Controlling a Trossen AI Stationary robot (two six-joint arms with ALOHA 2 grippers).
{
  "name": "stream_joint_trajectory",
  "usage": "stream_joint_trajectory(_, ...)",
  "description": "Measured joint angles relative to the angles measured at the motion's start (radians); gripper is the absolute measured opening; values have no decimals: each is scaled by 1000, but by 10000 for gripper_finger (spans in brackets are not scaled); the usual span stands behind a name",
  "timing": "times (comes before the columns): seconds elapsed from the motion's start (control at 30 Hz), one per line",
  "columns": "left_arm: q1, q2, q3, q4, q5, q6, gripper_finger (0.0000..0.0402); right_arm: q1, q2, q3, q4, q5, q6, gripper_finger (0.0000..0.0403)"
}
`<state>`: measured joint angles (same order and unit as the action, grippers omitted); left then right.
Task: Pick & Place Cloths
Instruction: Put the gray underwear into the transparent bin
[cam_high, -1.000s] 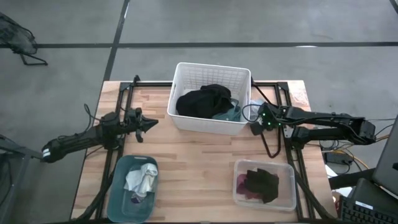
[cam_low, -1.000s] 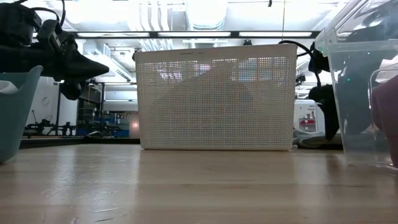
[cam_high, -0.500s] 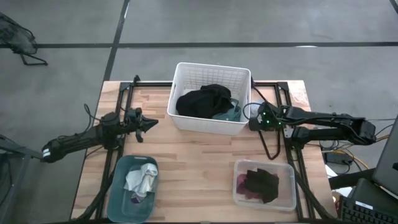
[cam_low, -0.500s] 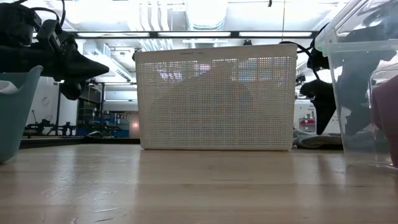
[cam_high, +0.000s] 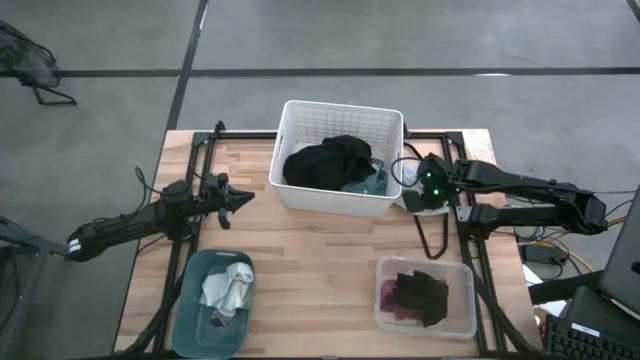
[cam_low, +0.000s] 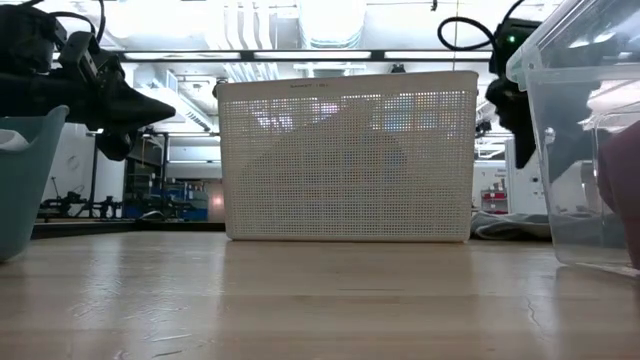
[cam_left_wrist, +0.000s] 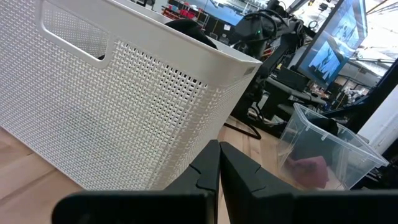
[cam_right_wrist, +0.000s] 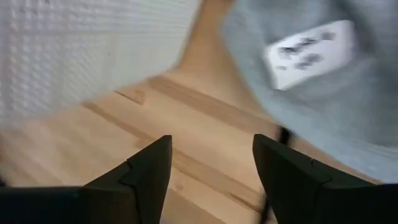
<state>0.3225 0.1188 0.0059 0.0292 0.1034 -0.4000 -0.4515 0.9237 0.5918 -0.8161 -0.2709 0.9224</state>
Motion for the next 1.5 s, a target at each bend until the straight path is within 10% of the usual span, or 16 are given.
stream_joint_trajectory(0.3,0,0,0,0,0,0,14,2,7,36,-156,221,-114,230)
stream_joint_trajectory(1.5,0,0,0,0,0,0,14,31,282,-105,31,256,-343,201)
